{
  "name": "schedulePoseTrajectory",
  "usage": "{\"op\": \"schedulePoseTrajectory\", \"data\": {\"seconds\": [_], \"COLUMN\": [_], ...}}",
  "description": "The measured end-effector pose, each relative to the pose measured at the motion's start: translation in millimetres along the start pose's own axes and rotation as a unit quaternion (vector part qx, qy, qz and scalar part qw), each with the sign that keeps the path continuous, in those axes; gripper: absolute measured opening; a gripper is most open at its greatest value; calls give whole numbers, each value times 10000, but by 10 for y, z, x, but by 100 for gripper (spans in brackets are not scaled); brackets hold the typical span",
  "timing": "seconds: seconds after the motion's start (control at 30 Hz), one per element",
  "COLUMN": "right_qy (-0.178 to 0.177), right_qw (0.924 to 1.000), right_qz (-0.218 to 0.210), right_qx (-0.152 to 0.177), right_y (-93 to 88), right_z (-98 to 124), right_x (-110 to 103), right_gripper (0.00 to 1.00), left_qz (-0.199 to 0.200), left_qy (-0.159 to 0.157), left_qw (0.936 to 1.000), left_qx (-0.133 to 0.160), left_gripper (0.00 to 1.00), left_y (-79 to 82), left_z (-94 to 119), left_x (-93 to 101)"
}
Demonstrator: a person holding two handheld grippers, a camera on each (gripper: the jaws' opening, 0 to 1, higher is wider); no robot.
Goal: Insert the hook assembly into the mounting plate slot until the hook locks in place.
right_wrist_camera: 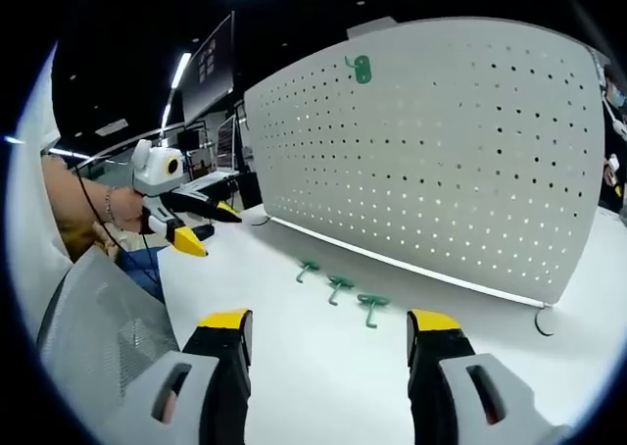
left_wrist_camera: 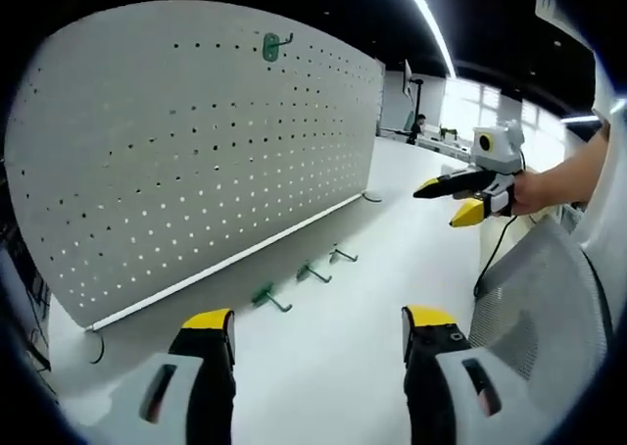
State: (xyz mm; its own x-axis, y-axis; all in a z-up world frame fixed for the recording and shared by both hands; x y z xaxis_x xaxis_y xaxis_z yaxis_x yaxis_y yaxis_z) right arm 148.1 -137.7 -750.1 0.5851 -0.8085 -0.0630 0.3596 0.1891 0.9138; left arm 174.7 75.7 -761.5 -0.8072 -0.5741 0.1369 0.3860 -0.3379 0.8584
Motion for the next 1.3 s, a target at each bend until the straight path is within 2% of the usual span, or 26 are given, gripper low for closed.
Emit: {"op": "schedulePoseTrajectory", "data": {"seconds": [0.43, 0.57, 0.63, 0.73, 0.97, 1.03, 1.17, 1.3], "right_qy": [98, 88, 69, 50, 67, 129, 158, 196], "right_qw": [9999, 9999, 9997, 9998, 9999, 9999, 9999, 9998], "right_qz": [-19, -62, -236, -172, -80, -59, -30, -8], "right_qx": [-57, -67, 70, 28, -17, -4, -27, -85], "right_y": [-16, -24, 32, 38, 45, 51, 39, 13], "right_z": [42, 71, 90, 101, 114, 114, 107, 108], "right_x": [-26, 5, 23, 37, 35, 0, -20, -44], "right_gripper": [62, 61, 61, 61, 63, 63, 63, 63], "left_qz": [-412, -650, -680, -719, -1011, -1181, -1167, -1327], "left_qy": [-406, -571, -613, -687, -901, -957, -981, -1007], "left_qw": [9961, 9915, 9905, 9889, 9805, 9746, 9740, 9684], "left_qx": [-662, -975, -1025, -1102, -1422, -1646, -1678, -1856], "left_gripper": [75, 75, 75, 75, 75, 74, 74, 75], "left_y": [-31, -86, -88, -83, -121, -178, -202, -268], "left_z": [-191, -241, -260, -295, -394, -407, -445, -474], "left_x": [-72, -72, -78, -102, -137, -173, -216, -267]}}
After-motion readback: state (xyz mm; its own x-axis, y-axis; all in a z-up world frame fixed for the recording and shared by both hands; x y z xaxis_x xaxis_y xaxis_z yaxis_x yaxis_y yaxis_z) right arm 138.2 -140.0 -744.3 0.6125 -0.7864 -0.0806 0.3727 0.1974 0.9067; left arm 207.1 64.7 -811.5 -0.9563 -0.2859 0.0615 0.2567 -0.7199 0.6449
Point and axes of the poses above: the point that each gripper's makers call its tool centre point, and the gripper's own axes: z roughly backward along the fingers, x roughly to its right, y roughly out of its top, the point moved 1 cm from there along z, roughly backward along the fingers, and after that the axes turned 6 degrees about -y, right-handed, at the moved point
